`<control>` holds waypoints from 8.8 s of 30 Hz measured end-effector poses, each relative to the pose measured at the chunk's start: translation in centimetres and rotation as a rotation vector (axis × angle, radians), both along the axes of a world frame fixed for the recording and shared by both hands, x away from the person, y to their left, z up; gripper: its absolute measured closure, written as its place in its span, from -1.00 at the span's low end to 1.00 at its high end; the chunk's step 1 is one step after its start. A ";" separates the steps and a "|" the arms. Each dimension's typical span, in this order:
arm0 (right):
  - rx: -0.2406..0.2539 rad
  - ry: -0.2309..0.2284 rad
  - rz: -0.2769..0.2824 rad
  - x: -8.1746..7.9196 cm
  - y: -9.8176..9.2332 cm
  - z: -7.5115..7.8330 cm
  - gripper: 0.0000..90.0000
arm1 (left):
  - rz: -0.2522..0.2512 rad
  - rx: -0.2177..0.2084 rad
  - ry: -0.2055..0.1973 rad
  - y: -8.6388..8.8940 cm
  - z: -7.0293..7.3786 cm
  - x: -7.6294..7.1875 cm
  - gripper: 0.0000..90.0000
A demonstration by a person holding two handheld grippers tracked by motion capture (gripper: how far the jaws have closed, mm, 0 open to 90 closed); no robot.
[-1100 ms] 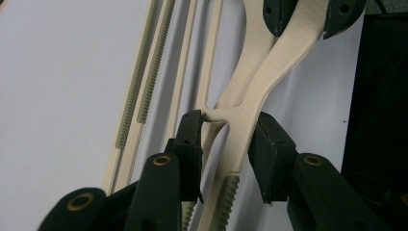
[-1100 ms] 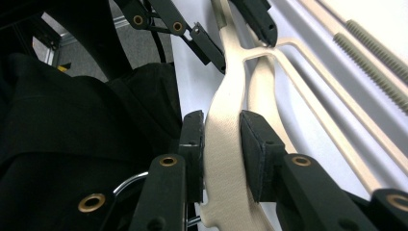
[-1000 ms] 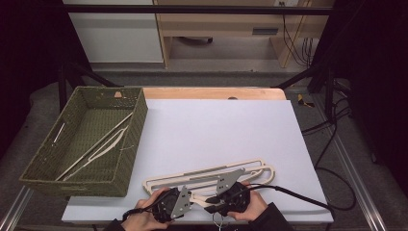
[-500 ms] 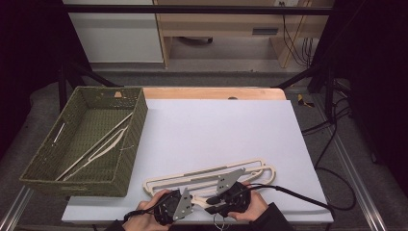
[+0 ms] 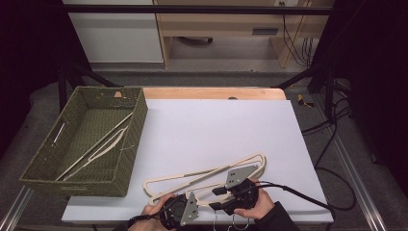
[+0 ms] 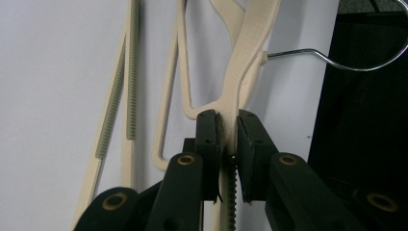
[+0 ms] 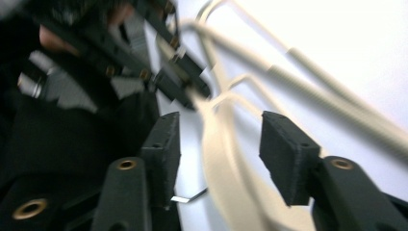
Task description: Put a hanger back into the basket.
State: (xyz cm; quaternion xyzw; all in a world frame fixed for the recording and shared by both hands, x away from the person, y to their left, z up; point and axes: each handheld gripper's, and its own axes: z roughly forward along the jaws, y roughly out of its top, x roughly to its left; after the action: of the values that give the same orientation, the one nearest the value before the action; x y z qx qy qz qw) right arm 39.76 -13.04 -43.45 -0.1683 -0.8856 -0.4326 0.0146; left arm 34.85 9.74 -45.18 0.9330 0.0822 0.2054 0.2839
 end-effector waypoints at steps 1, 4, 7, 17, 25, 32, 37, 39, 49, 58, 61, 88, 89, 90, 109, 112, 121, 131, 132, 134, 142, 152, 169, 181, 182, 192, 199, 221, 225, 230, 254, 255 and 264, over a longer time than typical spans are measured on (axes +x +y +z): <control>0.018 -0.018 -0.019 0.0 -0.4 0.3 0.03 | -0.008 0.010 -0.001 0.1 0.2 0.0 0.78; 0.087 -0.084 -0.102 0.2 -1.7 1.4 -0.12 | -0.010 0.001 -0.003 0.4 0.9 0.1 0.80; 0.167 -0.147 -0.211 0.4 -3.4 2.5 -0.29 | 0.008 -0.044 0.008 0.7 1.5 0.2 0.81; 0.290 -0.204 -0.502 1.0 -9.6 3.8 -0.39 | 0.070 -0.102 0.016 2.1 3.2 0.9 0.86; 0.262 -0.184 -0.538 1.5 -10.2 3.2 -0.45 | 0.149 -0.164 0.042 3.9 4.4 2.5 0.90; 0.249 -0.170 -0.528 1.5 -10.0 3.0 -0.51 | 0.207 -0.211 0.106 4.9 4.7 3.9 0.90; 0.248 -0.170 -0.532 1.5 -10.1 3.0 -0.53 | 0.223 -0.227 0.148 5.0 4.8 4.5 0.88; 0.248 -0.170 -0.528 1.5 -10.0 3.0 -0.53 | 0.221 -0.221 0.142 4.8 4.8 4.5 0.88; 0.234 -0.141 -0.468 1.7 -8.7 2.3 -0.51 | 0.234 -0.228 0.165 4.9 4.9 4.9 0.88; 0.236 -0.145 -0.466 1.7 -8.6 2.3 -0.49 | 0.242 -0.222 0.182 4.4 4.4 5.1 0.88; 0.237 -0.148 -0.471 1.6 -8.8 2.4 -0.49 | 0.224 -0.283 0.204 4.6 4.7 4.9 0.89; 0.263 -0.179 -0.501 1.3 -10.2 3.4 -0.52 | 0.256 -0.588 0.016 10.9 12.7 3.9 0.90; 0.263 -0.179 -0.501 1.3 -10.2 3.4 -0.52 | 0.253 -0.592 0.011 11.1 13.3 4.0 0.90; 0.263 -0.179 -0.498 1.3 -10.3 3.4 -0.53 | 0.250 -0.591 0.004 11.4 13.9 4.2 0.90; 0.257 -0.203 -0.581 1.3 -12.1 3.7 -0.85 | 0.346 -0.609 -0.110 20.4 19.3 8.5 0.90; 0.256 -0.208 -0.598 1.3 -12.5 3.7 -0.86 | 0.375 -0.603 -0.115 21.6 19.4 8.6 0.90; 0.255 -0.205 -0.615 1.3 -12.6 3.6 -0.86 | 0.466 -0.559 -0.144 26.9 18.3 9.2 0.90; 0.245 -0.203 -0.615 1.4 -12.6 3.5 -0.86 | 0.525 -0.541 -0.129 31.6 15.9 9.8 0.89; 0.247 -0.201 -0.613 1.4 -12.6 3.5 -0.86 | 0.530 -0.540 -0.126 32.0 15.7 9.9 0.89; 0.246 -0.202 -0.612 1.4 -12.6 3.4 -0.86 | 0.541 -0.537 -0.113 32.7 15.2 10.0 0.90; 0.245 -0.202 -0.615 1.4 -12.6 3.5 -0.86 | 0.571 -0.529 -0.102 34.5 13.3 10.3 0.89; 0.241 -0.201 -0.612 1.4 -12.6 3.4 -0.86 | 0.600 -0.497 -0.107 35.9 12.5 9.7 0.90; 0.237 -0.200 -0.610 1.4 -12.4 3.3 -0.85 | 0.590 -0.300 -0.071 34.3 9.1 10.6 0.89; 0.233 -0.200 -0.603 1.5 -12.4 3.3 -0.85 | 0.664 -0.220 0.092 33.4 8.0 10.8 0.60; 0.235 -0.199 -0.607 1.5 -12.3 3.3 -0.85 | 0.673 -0.227 0.088 33.2 8.3 10.7 0.52; 0.236 -0.199 -0.605 1.5 -12.3 3.3 -0.85 | 0.665 -0.348 -0.010 29.4 10.0 10.0 -0.27; 0.238 -0.198 -0.598 1.4 -12.3 3.3 -0.85 | 0.642 -0.456 -0.094 25.8 12.1 10.1 -0.41; 0.238 -0.203 -0.592 1.4 -12.4 3.4 -0.84 | 0.626 -0.325 -0.235 21.0 12.4 12.0 0.89; 0.238 -0.203 -0.591 1.4 -12.4 3.4 -0.84 | 0.606 -0.317 -0.235 20.9 12.2 11.8 0.92; 0.239 -0.202 -0.591 1.3 -12.4 3.4 -0.83 | 0.600 -0.338 -0.209 20.7 11.7 11.3 0.90; 0.241 -0.197 -0.587 1.2 -12.1 3.3 -0.85 | 0.511 -0.474 -0.154 20.4 14.0 4.9 -0.36; 0.241 -0.194 -0.583 1.2 -12.1 3.3 -0.85 | 0.498 -0.489 -0.162 19.8 13.9 4.7 -0.36; 0.230 -0.199 -0.525 0.7 -10.8 3.4 -0.85 | 0.353 -0.530 -0.144 13.6 11.1 3.6 -0.50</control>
State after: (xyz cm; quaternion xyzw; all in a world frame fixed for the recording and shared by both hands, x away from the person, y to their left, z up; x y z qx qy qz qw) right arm 40.47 -23.84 -40.08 -0.3456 -0.7541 -0.5333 -0.1656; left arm 38.42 23.29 -34.10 0.7809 0.2731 0.2882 0.4821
